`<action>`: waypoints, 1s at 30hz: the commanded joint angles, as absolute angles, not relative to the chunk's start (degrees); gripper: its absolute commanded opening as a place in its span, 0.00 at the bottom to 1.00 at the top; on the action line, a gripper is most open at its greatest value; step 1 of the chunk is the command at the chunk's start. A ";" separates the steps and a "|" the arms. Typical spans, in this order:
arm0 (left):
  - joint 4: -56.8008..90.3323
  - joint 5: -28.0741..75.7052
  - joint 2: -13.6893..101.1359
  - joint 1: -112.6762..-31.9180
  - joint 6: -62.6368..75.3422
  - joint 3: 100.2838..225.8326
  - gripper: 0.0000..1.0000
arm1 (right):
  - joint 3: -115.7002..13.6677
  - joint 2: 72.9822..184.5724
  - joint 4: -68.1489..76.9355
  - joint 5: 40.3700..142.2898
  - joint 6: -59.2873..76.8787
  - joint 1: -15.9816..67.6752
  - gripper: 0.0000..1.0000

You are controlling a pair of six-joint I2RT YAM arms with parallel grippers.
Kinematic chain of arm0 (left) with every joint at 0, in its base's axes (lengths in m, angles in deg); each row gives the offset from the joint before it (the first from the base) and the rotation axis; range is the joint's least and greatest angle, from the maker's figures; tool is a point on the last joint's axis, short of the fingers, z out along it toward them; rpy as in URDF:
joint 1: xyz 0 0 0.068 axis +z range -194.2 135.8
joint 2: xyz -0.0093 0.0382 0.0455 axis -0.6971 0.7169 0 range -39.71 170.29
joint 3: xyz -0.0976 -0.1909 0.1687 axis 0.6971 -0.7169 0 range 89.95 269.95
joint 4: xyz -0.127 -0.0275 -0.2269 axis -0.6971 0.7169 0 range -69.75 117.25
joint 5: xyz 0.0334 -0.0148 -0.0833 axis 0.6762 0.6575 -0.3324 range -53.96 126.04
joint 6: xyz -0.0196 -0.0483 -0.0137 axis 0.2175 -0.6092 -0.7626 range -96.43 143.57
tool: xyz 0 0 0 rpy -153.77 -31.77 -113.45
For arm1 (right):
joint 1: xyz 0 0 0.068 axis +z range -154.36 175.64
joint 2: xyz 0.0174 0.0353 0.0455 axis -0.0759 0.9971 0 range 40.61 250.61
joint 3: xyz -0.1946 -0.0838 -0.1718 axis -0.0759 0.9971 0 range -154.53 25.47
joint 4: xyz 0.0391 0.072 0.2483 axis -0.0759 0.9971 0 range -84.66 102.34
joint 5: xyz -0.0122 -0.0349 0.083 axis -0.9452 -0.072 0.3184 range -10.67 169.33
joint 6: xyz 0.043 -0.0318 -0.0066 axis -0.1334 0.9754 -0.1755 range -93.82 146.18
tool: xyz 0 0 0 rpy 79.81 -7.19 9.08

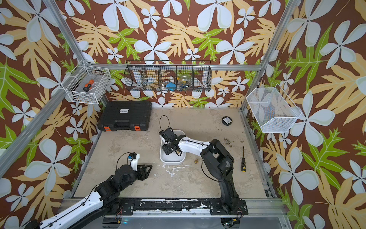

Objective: Put the chess pieces into the storage box
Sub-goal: Place the chess piece in the storage box.

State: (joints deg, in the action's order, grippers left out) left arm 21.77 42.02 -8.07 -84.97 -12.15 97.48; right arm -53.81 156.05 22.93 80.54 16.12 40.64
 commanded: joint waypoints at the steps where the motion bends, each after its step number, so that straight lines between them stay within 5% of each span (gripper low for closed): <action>1: 20.78 41.78 -8.09 -84.89 -11.57 97.69 0.63 | -54.24 156.39 22.10 79.70 16.25 40.65 0.19; 19: 20.78 41.82 -8.07 -84.89 -11.50 97.69 0.64 | -55.17 154.78 23.00 78.92 16.18 41.02 0.30; 30: 24.76 45.18 -11.46 -84.89 -11.04 102.46 0.66 | -53.13 140.04 26.00 77.78 12.99 40.37 0.38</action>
State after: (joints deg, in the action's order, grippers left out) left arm 24.02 42.70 -10.69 -84.97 -12.15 99.78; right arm -54.29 144.20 25.00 78.95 15.46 41.03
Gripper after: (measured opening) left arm 0.662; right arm 0.372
